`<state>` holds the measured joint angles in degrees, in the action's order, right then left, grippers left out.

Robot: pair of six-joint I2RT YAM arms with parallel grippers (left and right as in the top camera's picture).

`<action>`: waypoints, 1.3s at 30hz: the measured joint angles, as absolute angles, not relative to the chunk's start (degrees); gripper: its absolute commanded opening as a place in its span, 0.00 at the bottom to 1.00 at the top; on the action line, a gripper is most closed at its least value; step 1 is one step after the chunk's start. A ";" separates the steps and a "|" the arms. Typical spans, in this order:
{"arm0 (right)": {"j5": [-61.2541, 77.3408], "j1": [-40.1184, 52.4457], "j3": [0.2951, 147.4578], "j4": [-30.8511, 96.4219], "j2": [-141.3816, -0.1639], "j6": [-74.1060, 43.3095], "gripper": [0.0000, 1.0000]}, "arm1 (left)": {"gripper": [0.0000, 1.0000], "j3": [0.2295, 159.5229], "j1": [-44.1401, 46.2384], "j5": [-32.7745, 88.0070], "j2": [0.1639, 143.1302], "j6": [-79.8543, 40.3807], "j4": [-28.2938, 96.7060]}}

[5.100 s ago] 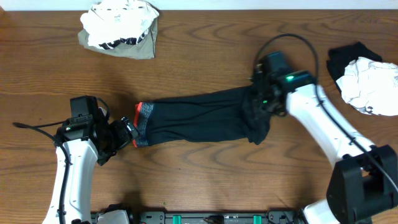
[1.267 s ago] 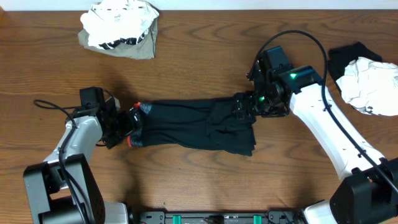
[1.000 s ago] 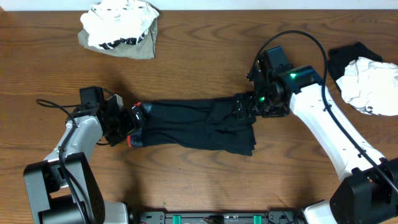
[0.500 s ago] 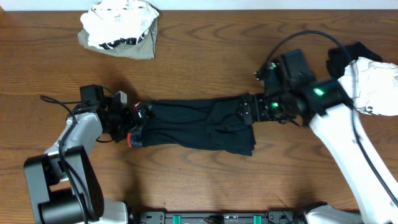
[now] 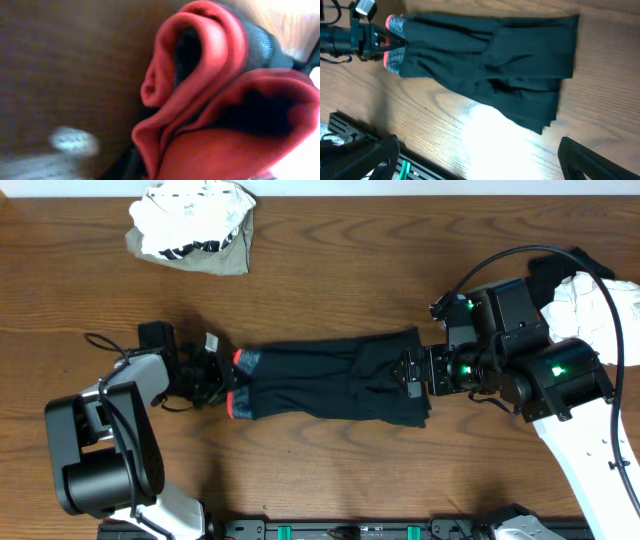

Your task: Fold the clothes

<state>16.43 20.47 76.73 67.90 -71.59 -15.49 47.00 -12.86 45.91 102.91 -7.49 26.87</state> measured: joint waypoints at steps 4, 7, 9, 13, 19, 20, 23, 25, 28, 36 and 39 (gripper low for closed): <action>15.81 20.47 76.73 68.03 -71.59 -15.49 0.99 | 0.06 46.41 -12.84 45.93 103.57 -7.44 27.16; 15.44 20.47 76.73 68.18 -71.59 -15.49 0.99 | 0.06 46.39 -12.86 45.93 103.55 -7.44 27.16; 15.35 20.47 76.73 68.23 -71.59 -15.49 0.99 | 0.06 46.39 -12.93 45.93 103.55 -7.44 27.16; 14.52 20.47 76.73 68.36 -71.59 -15.49 0.99 | 0.06 46.39 -14.06 45.89 103.39 -7.44 27.81; 13.08 20.47 76.73 68.38 -71.61 -15.49 0.99 | 0.06 46.44 -20.08 42.83 101.73 -7.51 31.79; 12.78 20.47 76.73 68.38 -71.61 -15.49 0.99 | 0.06 46.52 -21.12 41.71 101.21 -7.57 33.01; 11.92 20.47 76.73 68.27 -71.85 -15.49 0.99 | 0.06 47.16 -23.62 38.00 99.20 -8.14 36.49; 11.70 20.47 76.73 67.94 -72.27 -15.49 0.99 | 0.06 48.25 -24.38 35.66 97.80 -8.67 39.16; 11.51 20.47 76.73 67.24 -73.58 -15.49 0.99 | 0.06 51.57 -24.53 33.19 94.96 -9.15 44.86; 10.09 20.49 76.73 62.76 -80.84 -15.53 0.99 | 0.06 58.35 -20.34 31.03 86.11 -11.25 52.16; 7.51 20.47 76.73 59.99 -84.82 -16.32 0.99 | 0.06 58.48 -16.25 30.96 82.48 -13.41 52.25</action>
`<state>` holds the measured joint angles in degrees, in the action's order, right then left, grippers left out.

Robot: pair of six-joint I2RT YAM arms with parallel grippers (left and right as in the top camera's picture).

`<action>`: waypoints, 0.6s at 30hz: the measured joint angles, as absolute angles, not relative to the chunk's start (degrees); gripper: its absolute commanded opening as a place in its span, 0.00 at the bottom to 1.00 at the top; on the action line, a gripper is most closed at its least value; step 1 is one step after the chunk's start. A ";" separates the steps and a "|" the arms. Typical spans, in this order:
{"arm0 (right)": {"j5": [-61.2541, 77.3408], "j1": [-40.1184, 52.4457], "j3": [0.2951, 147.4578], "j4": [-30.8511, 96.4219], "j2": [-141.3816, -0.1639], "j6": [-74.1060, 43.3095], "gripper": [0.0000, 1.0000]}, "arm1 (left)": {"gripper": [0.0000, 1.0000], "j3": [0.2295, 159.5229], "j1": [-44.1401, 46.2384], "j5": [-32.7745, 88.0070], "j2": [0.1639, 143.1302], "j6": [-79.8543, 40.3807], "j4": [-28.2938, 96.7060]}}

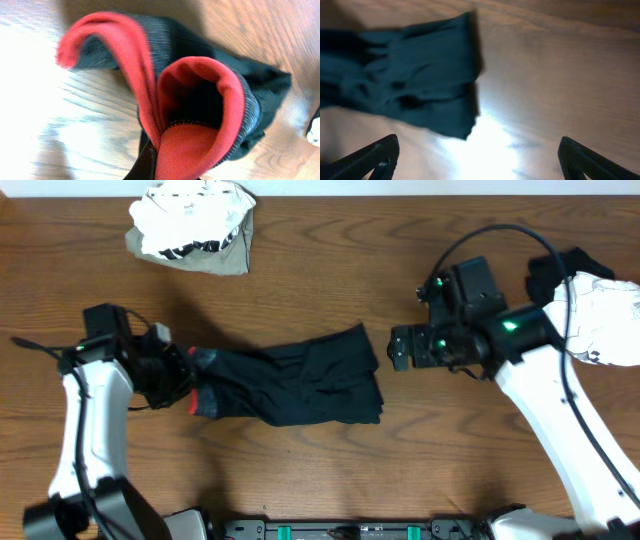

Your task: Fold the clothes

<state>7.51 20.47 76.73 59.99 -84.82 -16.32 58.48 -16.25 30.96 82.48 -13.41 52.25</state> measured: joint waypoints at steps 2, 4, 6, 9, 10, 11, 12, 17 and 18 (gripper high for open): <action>6.37 20.47 76.73 58.35 -87.90 -16.75 0.99 | 0.06 58.48 -13.39 30.87 80.71 -15.16 52.12; 5.78 20.47 76.73 57.17 -90.72 -17.17 0.99 | 0.06 58.48 -10.35 30.83 79.31 -17.02 51.77; 5.41 20.47 76.73 56.16 -94.11 -17.56 0.99 | 0.06 58.48 -7.33 30.83 78.48 -18.83 50.76; 5.15 20.47 76.73 54.85 -98.54 -17.96 0.99 | 0.06 58.48 -2.96 30.72 78.24 -21.39 48.82; 5.26 20.47 76.73 54.17 -100.27 -18.04 0.99 | 0.06 58.48 -1.50 30.65 78.24 -22.31 47.94; 5.34 20.47 76.73 53.91 -101.10 -18.09 0.99 | 0.06 58.48 -0.23 30.63 78.24 -22.94 47.11; 5.52 20.47 76.73 53.65 -102.21 -18.24 0.99 | 0.06 58.48 1.41 30.63 78.24 -23.99 45.98; 6.55 20.49 76.71 53.49 -106.04 -18.46 0.99 | 0.12 58.48 6.17 30.44 78.24 -26.70 43.00; 6.63 20.49 76.71 53.52 -106.26 -18.46 0.99 | 0.13 58.48 6.50 30.06 78.24 -27.11 43.18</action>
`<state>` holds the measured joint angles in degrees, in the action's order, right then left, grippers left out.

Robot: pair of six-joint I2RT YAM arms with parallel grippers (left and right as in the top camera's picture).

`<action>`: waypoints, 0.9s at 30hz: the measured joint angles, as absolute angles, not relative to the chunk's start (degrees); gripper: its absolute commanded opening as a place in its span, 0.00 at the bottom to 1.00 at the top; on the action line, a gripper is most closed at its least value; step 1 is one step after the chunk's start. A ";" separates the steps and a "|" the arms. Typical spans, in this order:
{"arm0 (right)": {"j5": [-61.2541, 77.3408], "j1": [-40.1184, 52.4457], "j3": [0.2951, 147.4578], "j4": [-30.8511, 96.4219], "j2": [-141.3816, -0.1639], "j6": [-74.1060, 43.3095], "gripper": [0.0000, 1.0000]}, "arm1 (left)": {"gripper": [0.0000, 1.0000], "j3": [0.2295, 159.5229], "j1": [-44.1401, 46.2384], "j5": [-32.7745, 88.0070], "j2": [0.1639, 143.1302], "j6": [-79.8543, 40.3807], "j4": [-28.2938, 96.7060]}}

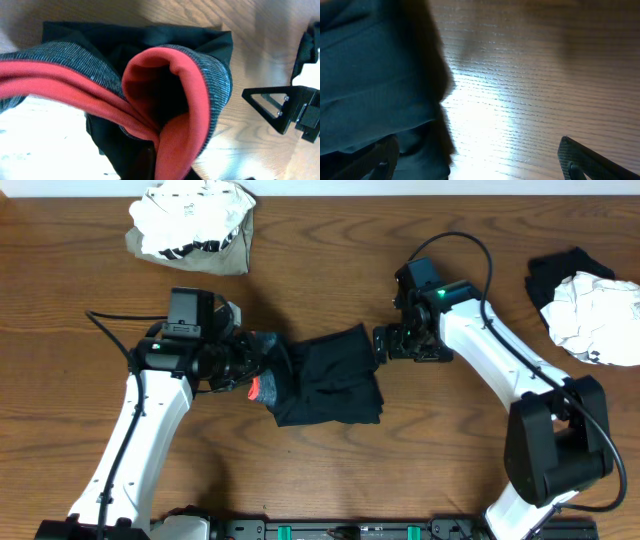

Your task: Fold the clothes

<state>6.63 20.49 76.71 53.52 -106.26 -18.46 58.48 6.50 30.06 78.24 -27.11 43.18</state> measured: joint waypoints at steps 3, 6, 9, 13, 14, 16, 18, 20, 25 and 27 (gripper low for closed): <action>6.92 20.49 76.71 53.49 -106.34 -18.46 0.99 | 0.14 58.48 6.57 28.10 78.24 -27.92 44.01; 7.05 20.47 76.71 53.67 -106.34 -18.48 0.99 | 0.14 58.48 6.09 26.30 78.24 -28.34 45.30; 7.09 20.49 76.71 54.30 -106.34 -18.48 0.99 | 0.14 58.48 4.71 24.75 78.24 -28.40 45.98; 7.11 20.47 76.71 55.40 -106.34 -18.48 0.99 | 0.14 58.48 1.56 22.83 78.24 -27.09 46.15; 7.09 20.49 76.71 55.68 -106.34 -18.48 0.99 | 0.15 58.48 0.60 22.39 78.24 -26.63 46.26; 7.11 20.49 76.71 55.90 -106.34 -18.48 0.99 | 0.32 58.48 -1.67 21.71 78.24 -24.86 46.39; 7.14 20.47 76.71 56.03 -106.34 -18.48 0.99 | 0.52 58.48 -4.05 21.32 78.24 -23.05 46.70; 7.16 20.47 76.71 56.10 -106.34 -18.48 0.99 | 0.63 58.52 -6.37 20.91 78.32 -21.37 47.64; 7.27 20.49 76.71 56.07 -106.34 -18.48 0.99 | 0.74 58.54 -10.37 20.53 81.08 -18.96 51.20; 7.27 20.49 76.71 56.01 -106.34 -18.50 0.99 | 0.77 58.52 -10.44 20.58 83.33 -17.69 50.94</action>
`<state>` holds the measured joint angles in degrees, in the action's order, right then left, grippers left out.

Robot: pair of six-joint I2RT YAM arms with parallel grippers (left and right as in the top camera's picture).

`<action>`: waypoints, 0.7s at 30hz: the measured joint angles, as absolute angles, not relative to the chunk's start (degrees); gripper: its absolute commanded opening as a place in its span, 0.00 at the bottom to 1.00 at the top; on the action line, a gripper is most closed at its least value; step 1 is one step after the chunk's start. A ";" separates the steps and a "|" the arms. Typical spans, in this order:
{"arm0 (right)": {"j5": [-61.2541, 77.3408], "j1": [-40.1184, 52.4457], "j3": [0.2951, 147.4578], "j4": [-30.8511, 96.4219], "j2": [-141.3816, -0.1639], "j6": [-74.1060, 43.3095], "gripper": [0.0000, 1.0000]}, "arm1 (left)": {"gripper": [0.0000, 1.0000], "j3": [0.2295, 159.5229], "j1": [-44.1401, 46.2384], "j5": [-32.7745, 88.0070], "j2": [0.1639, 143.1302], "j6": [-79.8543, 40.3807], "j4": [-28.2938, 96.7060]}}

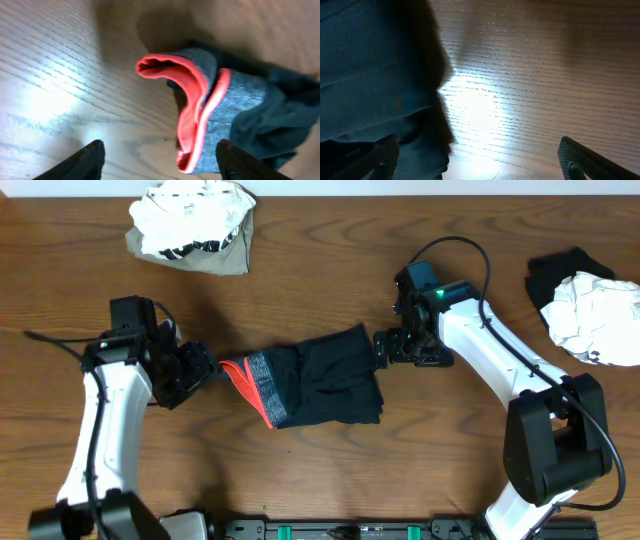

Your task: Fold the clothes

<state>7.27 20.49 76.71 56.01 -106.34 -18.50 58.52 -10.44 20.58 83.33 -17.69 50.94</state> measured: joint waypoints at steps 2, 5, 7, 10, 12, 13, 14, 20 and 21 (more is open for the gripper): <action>7.27 20.49 76.71 55.94 -106.34 -18.50 0.99 | 0.77 58.52 -10.39 20.58 85.65 -16.40 49.74; 7.29 20.49 76.71 55.92 -106.34 -18.48 0.99 | 0.77 58.50 -10.41 20.60 88.66 -14.09 44.86; 7.29 20.49 76.71 55.94 -106.34 -18.48 0.99 | 0.77 58.50 -10.41 20.58 90.13 -12.16 41.71; 7.29 20.49 76.71 56.07 -106.34 -18.44 0.99 | 0.77 58.50 -10.41 20.56 91.35 -8.78 38.17; 7.29 20.49 76.71 56.05 -106.34 -18.41 0.99 | 0.77 58.50 -10.41 20.58 91.68 -7.14 36.71; 7.29 20.49 76.71 55.96 -106.34 -18.41 0.99 | 0.77 58.50 -10.41 20.60 91.83 -6.37 35.88; 7.31 20.49 76.71 55.90 -106.34 -18.41 0.99 | 0.77 58.50 -10.39 20.58 91.85 -5.87 35.35; 7.49 20.49 76.71 55.75 -106.34 -18.41 0.99 | 0.76 58.48 -10.28 21.61 92.95 -3.77 36.58; 7.53 20.49 76.71 55.64 -106.34 -18.41 0.99 | 0.76 58.48 -10.28 22.31 93.23 -3.40 37.12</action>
